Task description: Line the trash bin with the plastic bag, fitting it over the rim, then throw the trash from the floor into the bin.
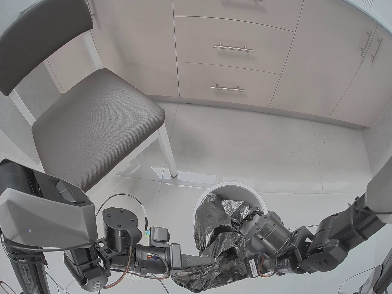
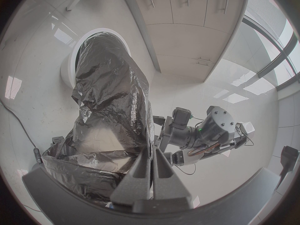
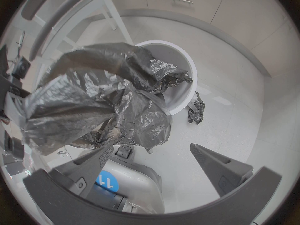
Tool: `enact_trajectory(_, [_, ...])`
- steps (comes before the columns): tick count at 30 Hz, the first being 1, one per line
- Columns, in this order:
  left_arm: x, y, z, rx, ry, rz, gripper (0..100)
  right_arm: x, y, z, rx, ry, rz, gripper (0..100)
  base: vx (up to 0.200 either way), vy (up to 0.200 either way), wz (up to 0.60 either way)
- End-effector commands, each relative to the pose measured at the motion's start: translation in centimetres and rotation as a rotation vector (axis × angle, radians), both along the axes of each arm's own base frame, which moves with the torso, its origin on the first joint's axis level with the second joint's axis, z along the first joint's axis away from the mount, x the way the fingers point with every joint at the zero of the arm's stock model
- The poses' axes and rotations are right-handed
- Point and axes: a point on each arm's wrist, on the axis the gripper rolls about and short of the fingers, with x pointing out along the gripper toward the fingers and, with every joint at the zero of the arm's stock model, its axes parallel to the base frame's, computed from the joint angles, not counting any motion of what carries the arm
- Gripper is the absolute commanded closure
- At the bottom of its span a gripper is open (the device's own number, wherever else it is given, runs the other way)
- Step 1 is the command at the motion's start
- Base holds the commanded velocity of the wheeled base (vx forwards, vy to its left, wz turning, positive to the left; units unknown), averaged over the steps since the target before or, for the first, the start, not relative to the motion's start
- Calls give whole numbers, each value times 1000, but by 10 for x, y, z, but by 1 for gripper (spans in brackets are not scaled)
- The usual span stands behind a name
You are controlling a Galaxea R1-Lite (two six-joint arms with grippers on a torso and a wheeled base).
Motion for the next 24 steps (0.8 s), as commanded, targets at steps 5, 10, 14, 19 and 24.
enact_trajectory(5, [0,0,0,0,1,-1,100,15,24,-30,-111,-34,-9,0,0,0,0])
enact_trajectory(10, [0,0,0,0,1,-1,100,29,30,-31,-180,-120,-34,0,0,0,0])
enact_trajectory(14, [0,0,0,0,1,-1,100,33,32,-36,-209,-139,-45,0,0,0,0])
enact_trajectory(19, [0,0,0,0,1,-1,100,39,31,-43,-209,-148,-65,0,0,0,0])
enact_trajectory(24, [0,0,0,0,1,-2,100,55,20,-39,-212,-214,-143,0,0,0,0])
